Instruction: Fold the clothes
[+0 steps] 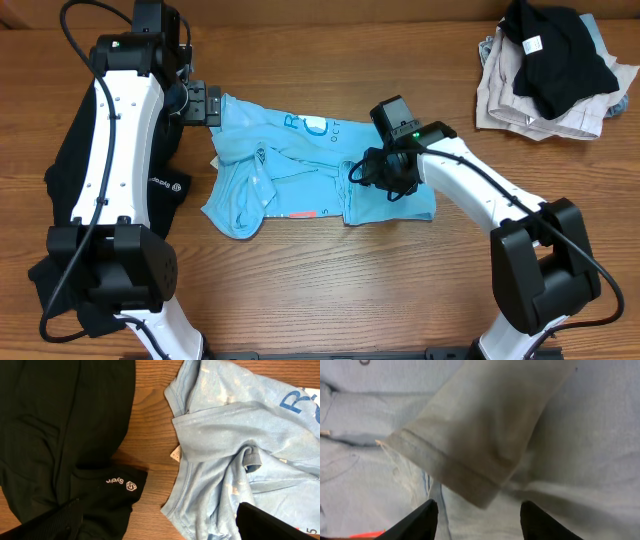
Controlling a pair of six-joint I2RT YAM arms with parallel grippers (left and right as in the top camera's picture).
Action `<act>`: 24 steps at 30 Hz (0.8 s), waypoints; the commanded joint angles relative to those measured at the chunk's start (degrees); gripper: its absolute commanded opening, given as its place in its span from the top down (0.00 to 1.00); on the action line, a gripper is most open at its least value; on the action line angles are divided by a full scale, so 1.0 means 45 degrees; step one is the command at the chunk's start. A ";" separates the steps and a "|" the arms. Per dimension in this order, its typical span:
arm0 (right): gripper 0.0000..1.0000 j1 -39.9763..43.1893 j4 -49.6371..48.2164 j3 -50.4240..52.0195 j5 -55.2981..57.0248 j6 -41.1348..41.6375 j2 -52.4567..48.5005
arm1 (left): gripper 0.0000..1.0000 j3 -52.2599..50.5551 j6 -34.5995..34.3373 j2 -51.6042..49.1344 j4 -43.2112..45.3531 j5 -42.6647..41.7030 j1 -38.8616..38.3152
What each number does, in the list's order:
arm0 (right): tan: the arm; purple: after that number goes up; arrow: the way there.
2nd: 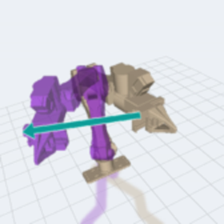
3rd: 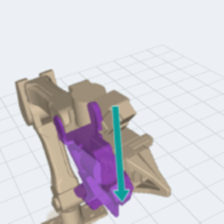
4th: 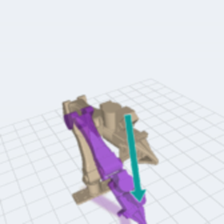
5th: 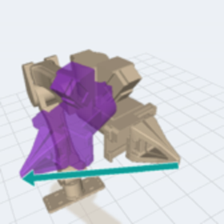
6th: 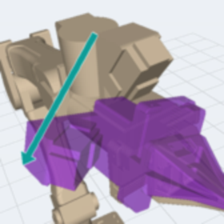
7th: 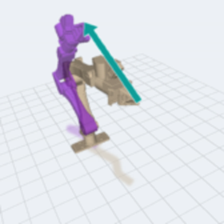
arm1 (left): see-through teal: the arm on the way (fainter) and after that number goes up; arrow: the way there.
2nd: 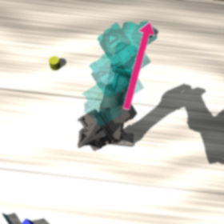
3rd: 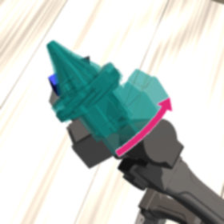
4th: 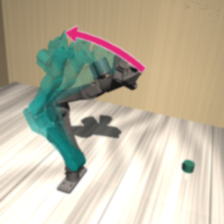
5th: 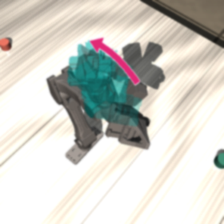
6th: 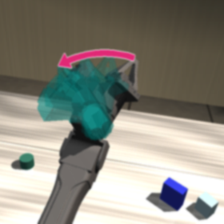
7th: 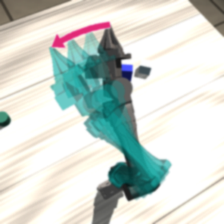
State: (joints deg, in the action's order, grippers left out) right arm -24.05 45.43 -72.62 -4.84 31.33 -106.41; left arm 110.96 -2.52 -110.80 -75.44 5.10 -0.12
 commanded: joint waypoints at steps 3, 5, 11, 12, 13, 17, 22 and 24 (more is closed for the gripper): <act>0.43 -0.0044 -0.0821 0.0219 0.0257 0.0432 -0.0029 | 0.00 0.0282 0.0282 -0.0029 0.0068 -0.0160 0.0044; 0.44 -0.0044 -0.1151 0.0219 0.0253 0.0432 -0.0029 | 0.00 0.0282 0.0282 -0.0029 0.0102 -0.0155 0.0044; 0.64 -0.0044 -0.1447 0.0219 0.0253 0.0418 -0.0029 | 0.00 0.0282 0.0282 -0.0029 0.0087 -0.0155 0.0044; 0.65 -0.0044 -0.1394 0.0219 0.0253 0.0418 -0.0029 | 0.00 0.0282 0.0282 -0.0029 0.0092 -0.0155 0.0044; 0.65 -0.0044 -0.1311 0.0223 0.0257 0.0418 -0.0029 | 0.00 0.0282 0.0282 -0.0029 0.0092 -0.0155 0.0044; 0.64 -0.0044 -0.0952 0.0223 0.0272 0.0568 -0.0029 | 0.00 0.0282 0.0282 -0.0029 0.0073 -0.0155 0.0044; 0.55 -0.0044 -0.0709 0.0287 0.0753 0.1962 -0.0029 | 0.00 0.0282 0.0282 -0.0034 0.0063 -0.0155 0.0044; 0.54 -0.0044 -0.0787 0.0447 0.0928 0.2404 -0.0029 | 0.00 0.0282 0.0282 -0.0034 0.0063 -0.0155 0.0044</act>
State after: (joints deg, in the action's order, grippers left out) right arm -24.05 42.19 -71.79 -2.79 37.78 -106.41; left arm 110.96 -2.52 -110.80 -75.20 5.06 -0.12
